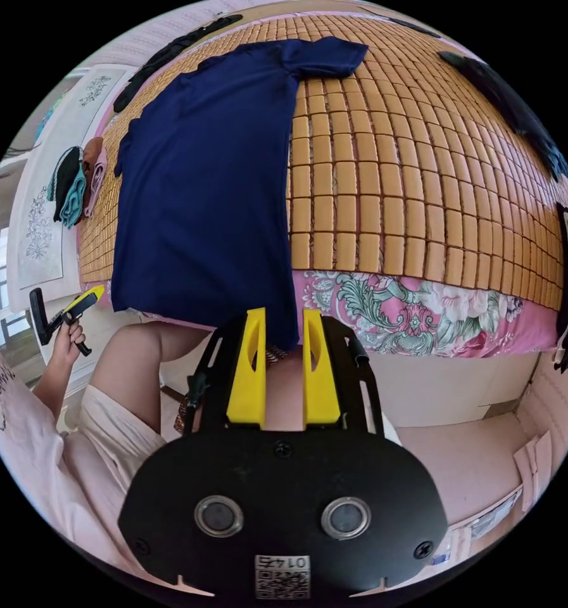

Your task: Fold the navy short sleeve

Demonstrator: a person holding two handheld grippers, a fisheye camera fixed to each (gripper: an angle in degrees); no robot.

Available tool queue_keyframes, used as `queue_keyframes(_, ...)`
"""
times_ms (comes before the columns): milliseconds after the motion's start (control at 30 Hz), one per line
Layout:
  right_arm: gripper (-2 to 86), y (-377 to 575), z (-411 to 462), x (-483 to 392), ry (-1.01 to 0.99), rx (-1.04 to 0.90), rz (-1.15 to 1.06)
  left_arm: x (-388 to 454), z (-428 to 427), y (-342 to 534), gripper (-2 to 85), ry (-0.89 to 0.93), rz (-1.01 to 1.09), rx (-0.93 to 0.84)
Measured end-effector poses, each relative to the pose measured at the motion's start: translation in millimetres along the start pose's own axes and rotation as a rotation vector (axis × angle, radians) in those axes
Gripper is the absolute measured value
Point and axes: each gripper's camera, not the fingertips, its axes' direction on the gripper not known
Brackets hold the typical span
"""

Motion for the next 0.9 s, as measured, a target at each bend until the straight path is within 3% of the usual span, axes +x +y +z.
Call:
queue_keyframes(133,10.6,11,2,-5,0.016,-0.038,-0.077,17,8,4,6.6,0.01,0.046,0.01)
queue_keyframes(267,3.0,30,-6,-25,0.161,0.005,-0.154,37,17,21,7.0,-0.034,0.113,0.006)
queue_keyframes(367,1.1,49,-22,-24,0.031,-0.007,-0.194,45,14,42,7.3,-0.052,0.141,0.063)
queue_keyframes(633,1.1,95,-47,-33,0.109,0.101,-0.166,69,9,93,9.3,-0.041,0.233,0.129)
queue_keyframes(767,3.8,107,-61,-37,0.024,0.16,-0.101,75,20,89,10.3,-0.038,0.204,0.097)
queue_keyframes(900,1.9,112,-64,-50,0.002,0.102,-0.118,91,35,81,10.6,-0.034,0.224,0.021)
